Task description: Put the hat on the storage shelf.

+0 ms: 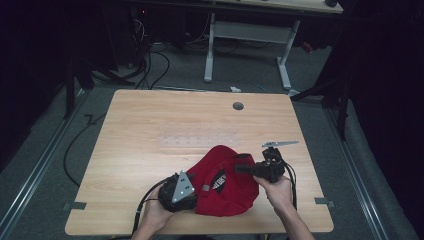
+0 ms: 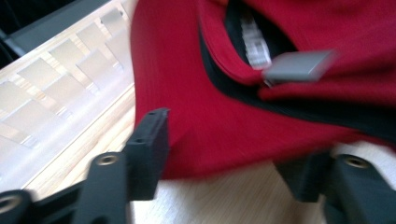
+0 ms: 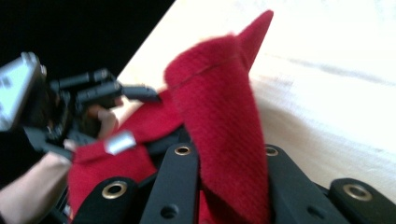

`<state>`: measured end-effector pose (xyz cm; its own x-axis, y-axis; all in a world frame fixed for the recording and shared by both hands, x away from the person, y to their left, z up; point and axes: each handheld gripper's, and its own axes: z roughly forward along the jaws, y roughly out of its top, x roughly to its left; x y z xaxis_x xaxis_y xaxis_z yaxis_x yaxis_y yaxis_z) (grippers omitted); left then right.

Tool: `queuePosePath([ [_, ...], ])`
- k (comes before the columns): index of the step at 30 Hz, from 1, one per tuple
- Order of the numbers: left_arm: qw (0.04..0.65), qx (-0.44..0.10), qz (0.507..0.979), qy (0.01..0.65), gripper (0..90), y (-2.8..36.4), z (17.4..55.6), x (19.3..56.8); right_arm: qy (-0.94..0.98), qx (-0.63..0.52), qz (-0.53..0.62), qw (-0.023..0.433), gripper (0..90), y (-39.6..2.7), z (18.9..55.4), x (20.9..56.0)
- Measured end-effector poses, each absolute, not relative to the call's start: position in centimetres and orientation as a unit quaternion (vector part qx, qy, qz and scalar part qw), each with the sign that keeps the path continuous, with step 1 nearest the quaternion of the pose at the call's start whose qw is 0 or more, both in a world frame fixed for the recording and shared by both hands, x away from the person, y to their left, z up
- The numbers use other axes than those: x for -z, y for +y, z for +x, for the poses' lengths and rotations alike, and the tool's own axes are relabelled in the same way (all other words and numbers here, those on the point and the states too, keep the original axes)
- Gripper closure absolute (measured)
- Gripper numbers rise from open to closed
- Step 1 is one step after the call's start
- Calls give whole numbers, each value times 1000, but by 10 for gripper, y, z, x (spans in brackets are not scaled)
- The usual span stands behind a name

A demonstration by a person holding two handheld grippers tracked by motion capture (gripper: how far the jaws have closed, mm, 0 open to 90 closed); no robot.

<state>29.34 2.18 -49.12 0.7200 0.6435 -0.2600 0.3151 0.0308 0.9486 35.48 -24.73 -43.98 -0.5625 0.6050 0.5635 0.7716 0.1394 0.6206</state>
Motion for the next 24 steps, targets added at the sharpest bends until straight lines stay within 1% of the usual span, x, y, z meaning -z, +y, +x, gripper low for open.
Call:
queuePosePath([
  [1, 624, -132, 687, 349, 429, 22, 294, 493, -755, 463, -458, 80, 850, -245, 354, 440],
  [5, 619, -135, 690, 350, 459, 20, 294, 495, -752, 466, -459, 85, 848, -244, 355, 441],
  [7, 618, -135, 692, 348, 501, 21, 294, 495, -751, 466, -460, 87, 845, -244, 355, 440],
  [8, 617, -127, 695, 345, 574, 22, 293, 494, -751, 468, -458, 86, 838, -245, 355, 439],
  [9, 618, -122, 696, 344, 601, 23, 293, 493, -752, 469, -455, 84, 835, -245, 355, 439],
  [12, 619, -117, 698, 341, 648, 23, 292, 490, -752, 472, -452, 81, 830, -246, 354, 437],
  [13, 619, -115, 700, 338, 664, 23, 291, 488, -753, 476, -448, 74, 824, -246, 353, 436],
  [14, 619, -113, 701, 336, 664, 22, 290, 486, -753, 476, -448, 74, 824, -246, 353, 436],
  [18, 620, -96, 704, 333, 719, 25, 287, 478, -750, 484, -444, 75, 801, -249, 354, 433],
  [19, 617, -92, 708, 330, 719, 26, 287, 476, -750, 484, -444, 75, 801, -249, 354, 433],
  [20, 620, -78, 708, 329, 742, 27, 285, 473, -750, 484, -444, 75, 779, -249, 354, 433],
  [21, 620, -78, 708, 329, 754, 27, 285, 473, -750, 484, -444, 75, 779, -249, 354, 433],
  [24, 618, -72, 713, 323, 772, 26, 281, 469, -748, 486, -445, 81, 741, -249, 356, 433],
])
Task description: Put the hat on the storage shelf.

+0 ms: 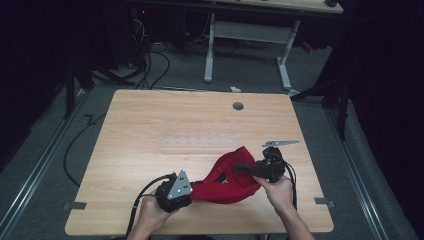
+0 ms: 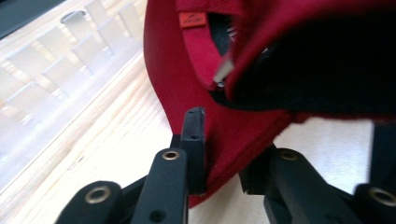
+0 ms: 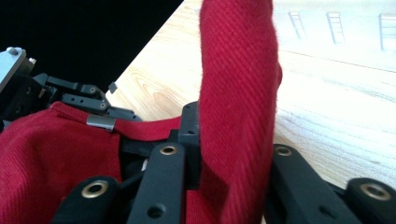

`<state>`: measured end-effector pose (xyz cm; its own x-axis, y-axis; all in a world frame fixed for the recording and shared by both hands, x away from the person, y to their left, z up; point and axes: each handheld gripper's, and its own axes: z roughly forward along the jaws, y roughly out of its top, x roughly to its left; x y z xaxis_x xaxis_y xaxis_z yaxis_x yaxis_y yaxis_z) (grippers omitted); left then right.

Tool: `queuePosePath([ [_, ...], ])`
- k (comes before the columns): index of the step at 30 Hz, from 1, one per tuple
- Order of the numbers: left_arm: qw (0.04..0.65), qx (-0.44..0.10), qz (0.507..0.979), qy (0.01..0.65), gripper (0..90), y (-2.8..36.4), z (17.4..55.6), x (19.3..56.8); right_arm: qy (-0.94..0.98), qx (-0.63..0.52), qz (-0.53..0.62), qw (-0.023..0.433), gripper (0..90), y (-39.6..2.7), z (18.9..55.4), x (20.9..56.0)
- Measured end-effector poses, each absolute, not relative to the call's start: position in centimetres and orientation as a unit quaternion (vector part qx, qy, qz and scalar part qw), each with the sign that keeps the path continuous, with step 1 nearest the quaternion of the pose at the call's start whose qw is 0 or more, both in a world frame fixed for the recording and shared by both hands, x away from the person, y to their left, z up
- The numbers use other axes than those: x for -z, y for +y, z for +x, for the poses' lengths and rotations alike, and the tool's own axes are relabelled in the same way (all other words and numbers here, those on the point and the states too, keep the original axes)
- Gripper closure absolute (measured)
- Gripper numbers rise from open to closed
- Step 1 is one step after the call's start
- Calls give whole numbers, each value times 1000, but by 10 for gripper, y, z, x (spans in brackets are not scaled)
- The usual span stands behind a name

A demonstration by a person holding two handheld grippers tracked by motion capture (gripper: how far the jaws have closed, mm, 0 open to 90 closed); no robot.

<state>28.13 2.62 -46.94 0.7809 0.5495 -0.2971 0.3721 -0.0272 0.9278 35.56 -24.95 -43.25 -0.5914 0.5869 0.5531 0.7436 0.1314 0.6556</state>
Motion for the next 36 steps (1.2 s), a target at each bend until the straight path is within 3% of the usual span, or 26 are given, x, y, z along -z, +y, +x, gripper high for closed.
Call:
queuePosePath([
  [2, 614, -71, 722, 310, 803, 25, 276, 468, -738, 494, -450, 91, 657, -251, 358, 433],
  [8, 610, -67, 735, 289, 849, 22, 265, 466, -711, 515, -470, 93, 526, -260, 363, 433],
  [16, 606, -61, 740, 286, 850, 22, 263, 465, -669, 555, -489, 75, 410, -279, 362, 426],
  [23, 624, -51, 714, 314, 850, 34, 268, 462, -638, 566, -523, -4, 399, -309, 358, 425],
  [36, 645, -54, 669, 365, 850, 52, 288, 449, -681, 482, -548, -56, 393, -308, 353, 477],
])
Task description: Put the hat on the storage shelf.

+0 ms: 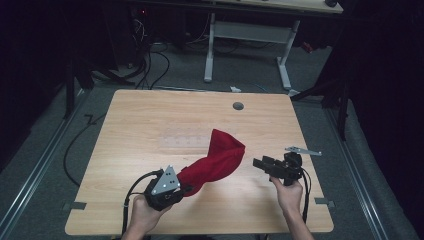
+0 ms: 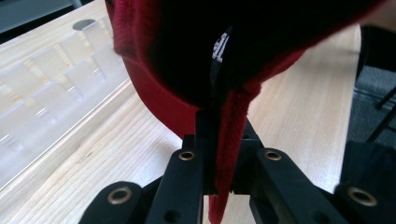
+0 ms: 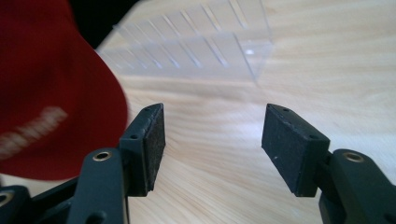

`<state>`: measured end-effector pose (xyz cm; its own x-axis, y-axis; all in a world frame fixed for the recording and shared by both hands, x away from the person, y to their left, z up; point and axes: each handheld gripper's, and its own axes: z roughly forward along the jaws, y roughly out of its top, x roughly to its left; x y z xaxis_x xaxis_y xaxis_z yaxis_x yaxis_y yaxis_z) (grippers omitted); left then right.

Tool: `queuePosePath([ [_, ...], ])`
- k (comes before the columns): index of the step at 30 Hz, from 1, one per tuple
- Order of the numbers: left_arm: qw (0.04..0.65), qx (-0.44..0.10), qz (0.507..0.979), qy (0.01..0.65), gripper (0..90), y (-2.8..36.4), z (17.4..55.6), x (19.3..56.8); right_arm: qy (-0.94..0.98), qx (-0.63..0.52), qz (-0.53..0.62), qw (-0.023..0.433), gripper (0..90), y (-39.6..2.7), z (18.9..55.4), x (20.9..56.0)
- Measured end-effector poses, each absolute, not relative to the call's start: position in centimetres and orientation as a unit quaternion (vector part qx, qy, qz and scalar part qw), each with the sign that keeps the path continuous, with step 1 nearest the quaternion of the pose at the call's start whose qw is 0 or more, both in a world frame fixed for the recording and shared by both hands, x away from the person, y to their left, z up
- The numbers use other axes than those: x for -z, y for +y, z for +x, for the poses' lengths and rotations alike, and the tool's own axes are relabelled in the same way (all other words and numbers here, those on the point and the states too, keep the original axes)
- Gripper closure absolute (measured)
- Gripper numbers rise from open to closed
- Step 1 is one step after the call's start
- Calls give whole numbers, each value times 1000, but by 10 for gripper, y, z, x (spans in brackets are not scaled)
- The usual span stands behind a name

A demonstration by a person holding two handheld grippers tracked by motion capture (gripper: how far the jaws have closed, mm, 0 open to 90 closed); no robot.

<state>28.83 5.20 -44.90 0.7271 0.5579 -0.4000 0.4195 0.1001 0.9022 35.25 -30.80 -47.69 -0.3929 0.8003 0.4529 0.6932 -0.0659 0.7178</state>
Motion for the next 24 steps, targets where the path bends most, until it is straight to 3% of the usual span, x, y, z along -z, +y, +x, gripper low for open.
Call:
queuePosePath([
  [17, 667, -48, 623, 407, 848, 68, 308, 441, 744, -351, 531, 202, 386, -301, 346, 527],
  [24, 672, -50, 608, 420, 848, 74, 316, 439, 744, -342, 534, 211, 385, -302, 346, 530],
])
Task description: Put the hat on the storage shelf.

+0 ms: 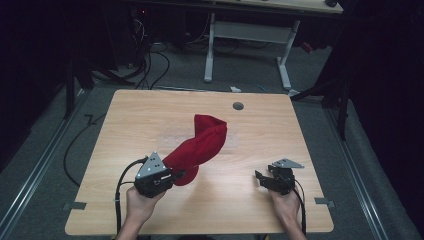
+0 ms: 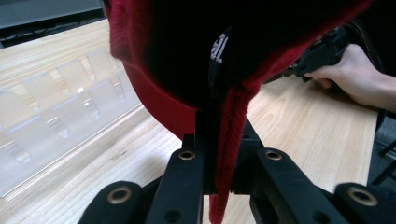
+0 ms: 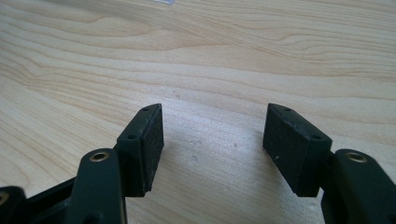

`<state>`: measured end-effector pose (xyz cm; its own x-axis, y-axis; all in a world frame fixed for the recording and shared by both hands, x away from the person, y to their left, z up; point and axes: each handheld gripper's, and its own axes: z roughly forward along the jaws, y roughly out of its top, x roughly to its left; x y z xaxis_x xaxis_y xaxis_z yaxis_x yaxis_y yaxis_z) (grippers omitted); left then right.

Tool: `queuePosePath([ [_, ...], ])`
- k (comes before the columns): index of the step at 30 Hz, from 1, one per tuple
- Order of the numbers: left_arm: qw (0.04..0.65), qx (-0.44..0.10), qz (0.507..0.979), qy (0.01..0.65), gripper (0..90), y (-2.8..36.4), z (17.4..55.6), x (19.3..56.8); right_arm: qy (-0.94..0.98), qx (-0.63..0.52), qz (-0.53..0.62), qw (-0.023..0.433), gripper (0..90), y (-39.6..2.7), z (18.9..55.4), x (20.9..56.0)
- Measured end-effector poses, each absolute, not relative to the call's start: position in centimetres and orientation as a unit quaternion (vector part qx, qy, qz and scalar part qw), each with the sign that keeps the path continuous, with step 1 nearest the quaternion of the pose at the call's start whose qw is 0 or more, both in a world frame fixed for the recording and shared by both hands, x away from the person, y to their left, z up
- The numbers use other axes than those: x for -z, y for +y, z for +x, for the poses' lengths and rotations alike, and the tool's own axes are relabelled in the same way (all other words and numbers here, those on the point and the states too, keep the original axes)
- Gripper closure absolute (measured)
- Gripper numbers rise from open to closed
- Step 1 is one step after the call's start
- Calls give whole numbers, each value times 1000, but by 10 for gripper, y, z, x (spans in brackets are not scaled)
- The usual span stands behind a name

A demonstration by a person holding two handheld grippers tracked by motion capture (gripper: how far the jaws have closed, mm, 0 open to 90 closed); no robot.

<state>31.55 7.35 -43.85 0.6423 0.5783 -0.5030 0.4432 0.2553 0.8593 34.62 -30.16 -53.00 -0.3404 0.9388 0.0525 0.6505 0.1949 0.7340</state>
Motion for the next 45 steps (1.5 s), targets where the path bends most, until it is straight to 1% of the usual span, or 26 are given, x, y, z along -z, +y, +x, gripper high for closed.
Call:
queuePosePath([
  [8, 679, -57, 589, 435, 846, 79, 324, 435, 748, -329, 531, 224, 385, -302, 347, 530],
  [10, 681, -59, 583, 440, 846, 81, 326, 434, 753, -320, 526, 233, 378, -299, 347, 531],
  [41, 708, -65, 529, 464, 847, 108, 355, 410, 752, -319, 526, 234, 376, -297, 347, 531],
  [45, 709, -78, 522, 468, 847, 108, 360, 410, 752, -319, 527, 234, 376, -297, 347, 531],
])
